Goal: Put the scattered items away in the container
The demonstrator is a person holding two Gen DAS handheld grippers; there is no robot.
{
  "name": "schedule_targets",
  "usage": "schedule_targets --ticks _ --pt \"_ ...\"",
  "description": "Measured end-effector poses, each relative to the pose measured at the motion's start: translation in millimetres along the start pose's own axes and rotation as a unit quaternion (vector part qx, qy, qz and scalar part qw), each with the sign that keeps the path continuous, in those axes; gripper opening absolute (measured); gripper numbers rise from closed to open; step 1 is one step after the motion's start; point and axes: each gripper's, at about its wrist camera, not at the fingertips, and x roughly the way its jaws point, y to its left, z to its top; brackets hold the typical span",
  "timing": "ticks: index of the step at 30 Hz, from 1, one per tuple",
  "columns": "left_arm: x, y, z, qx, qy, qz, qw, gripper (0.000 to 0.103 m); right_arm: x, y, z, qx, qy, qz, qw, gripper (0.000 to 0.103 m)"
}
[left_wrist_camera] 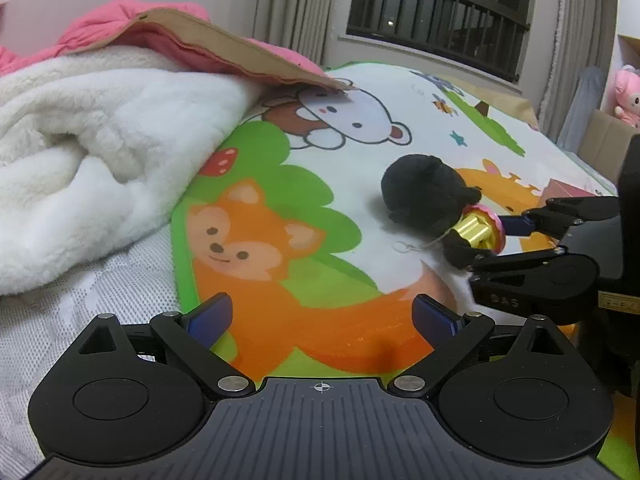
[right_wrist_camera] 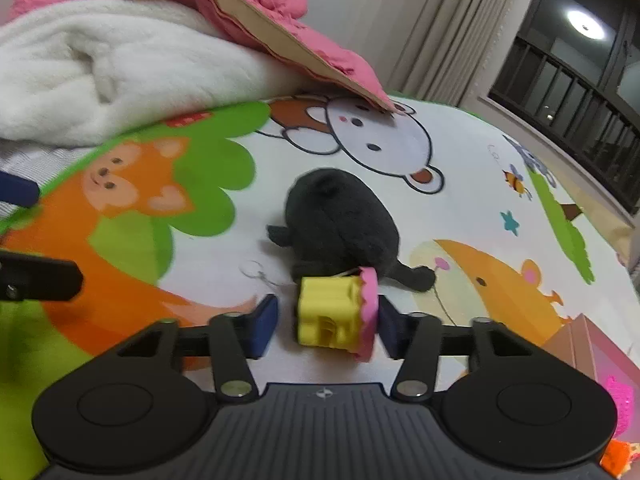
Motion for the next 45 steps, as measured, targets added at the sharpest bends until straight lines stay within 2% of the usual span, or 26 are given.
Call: schedule_targets --ticks 3,6,10,15,18,24,25,26,29,31,33,38,41,45 --pt "6 -2 10 0.006 -0.005 -0.007 0.9999 0.099 -17 -11 -7 0.018 0.005 0.014 1.0 0.042" --pt "17 -12 25 0.026 -0.011 -0.029 0.9992 0.1 -50 -20 -24 0.031 0.006 0.035 0.999 0.042" --pt "49 -39 47 0.067 -0.001 -0.053 0.9963 0.1 -96 -27 -55 0.023 0.012 0.031 0.999 0.042" --pt "92 -85 63 0.13 0.008 -0.03 0.991 0.1 -143 -28 -94 -0.008 0.011 -0.024 1.0 0.042" --pt "114 -104 69 0.135 0.016 -0.026 0.9904 0.1 -163 -37 -116 0.003 0.023 -0.042 0.999 0.042" --pt "145 -126 69 0.145 0.022 0.028 0.9888 0.1 -179 -43 -150 -0.02 0.034 -0.097 0.995 0.042" --pt "147 -126 69 0.144 0.023 0.031 0.9888 0.099 -179 -42 -153 -0.028 0.033 -0.101 0.994 0.042" --pt "147 -126 68 0.142 0.025 0.036 0.9889 0.089 -179 -39 -156 -0.038 0.029 -0.105 0.993 0.042" --pt "139 -127 66 0.143 0.032 0.042 0.9883 0.087 -181 -32 -160 -0.053 0.012 -0.105 0.993 0.046" --pt "130 -129 62 0.15 0.038 0.034 0.9873 0.087 -184 -29 -159 -0.043 0.0 -0.086 0.995 0.06" --pt "115 -132 56 0.153 0.045 0.023 0.987 0.086 -188 -26 -158 -0.03 -0.012 -0.064 0.997 0.065" --pt "57 -146 36 0.134 0.046 -0.061 0.988 0.087 -192 -22 -154 -0.003 -0.03 -0.016 0.999 0.075" --pt "27 -159 19 0.135 0.046 -0.105 0.9842 0.087 -196 -28 -153 0.02 -0.037 -0.019 0.999 0.077" --pt "2 -173 -3 0.142 0.049 -0.138 0.979 0.087 -210 -56 -154 0.095 -0.046 -0.027 0.994 0.091"
